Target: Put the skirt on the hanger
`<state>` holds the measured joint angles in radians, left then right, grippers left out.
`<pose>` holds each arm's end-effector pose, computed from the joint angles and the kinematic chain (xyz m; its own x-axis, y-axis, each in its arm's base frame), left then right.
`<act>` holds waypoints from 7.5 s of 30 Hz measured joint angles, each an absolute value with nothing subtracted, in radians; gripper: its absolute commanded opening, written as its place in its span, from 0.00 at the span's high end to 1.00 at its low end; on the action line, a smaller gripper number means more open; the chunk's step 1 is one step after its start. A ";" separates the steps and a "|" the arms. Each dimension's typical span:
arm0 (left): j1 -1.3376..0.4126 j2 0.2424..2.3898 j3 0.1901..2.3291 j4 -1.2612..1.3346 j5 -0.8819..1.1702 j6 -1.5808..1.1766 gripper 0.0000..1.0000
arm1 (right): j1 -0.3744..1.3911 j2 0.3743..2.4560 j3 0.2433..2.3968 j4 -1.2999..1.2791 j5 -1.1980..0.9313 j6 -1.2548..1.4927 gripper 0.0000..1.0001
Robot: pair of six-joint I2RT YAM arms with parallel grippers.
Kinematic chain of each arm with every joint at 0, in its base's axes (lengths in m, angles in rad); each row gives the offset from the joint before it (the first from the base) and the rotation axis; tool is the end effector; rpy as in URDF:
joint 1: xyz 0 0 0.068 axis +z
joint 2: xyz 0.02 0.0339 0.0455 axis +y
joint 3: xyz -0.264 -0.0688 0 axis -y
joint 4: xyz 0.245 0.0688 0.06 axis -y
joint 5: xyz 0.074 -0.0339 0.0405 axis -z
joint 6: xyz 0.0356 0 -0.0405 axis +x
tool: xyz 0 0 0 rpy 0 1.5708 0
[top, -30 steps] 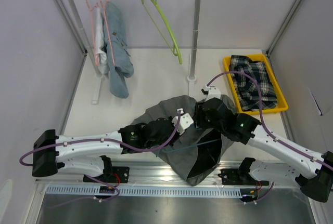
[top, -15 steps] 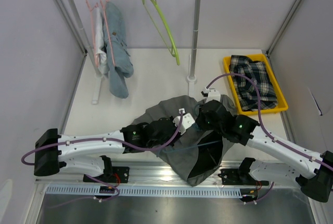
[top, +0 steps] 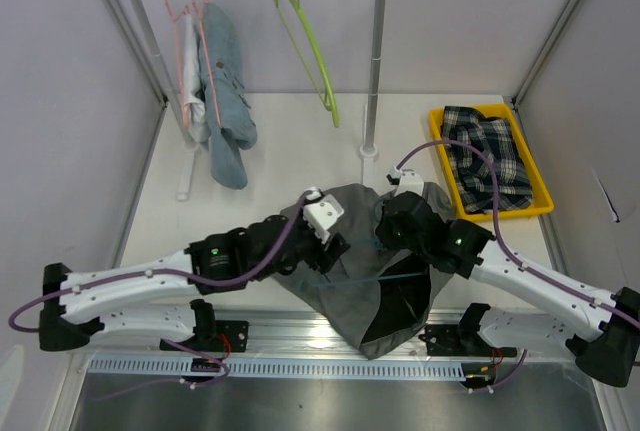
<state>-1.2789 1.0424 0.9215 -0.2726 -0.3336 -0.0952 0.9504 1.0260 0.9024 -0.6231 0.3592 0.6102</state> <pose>0.0793 -0.2234 0.3302 -0.1876 0.3122 -0.9313 0.8037 0.5939 0.0372 0.1337 0.1656 0.2957 -0.6742 -0.0207 -0.7383 -0.2751 0.9348 0.2249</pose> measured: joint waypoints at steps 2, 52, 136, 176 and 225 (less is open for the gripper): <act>-1.279 0.982 0.936 -0.305 -0.328 -0.107 0.34 | 0.945 1.036 0.902 -0.621 0.359 0.611 1.00; -1.837 1.670 1.082 -0.694 -0.717 -0.939 0.54 | 0.852 1.086 0.909 -0.603 0.308 0.621 1.00; -0.492 0.891 0.750 -0.582 0.219 -0.498 1.00 | 0.950 0.900 0.734 -0.300 0.488 0.597 1.00; -0.490 0.985 0.896 -0.720 0.182 -0.415 1.00 | 1.024 0.968 0.706 -0.234 0.669 0.637 1.00; -0.496 1.187 1.022 -0.789 -0.043 -0.270 1.00 | 1.149 1.075 0.723 -0.212 0.754 0.681 1.00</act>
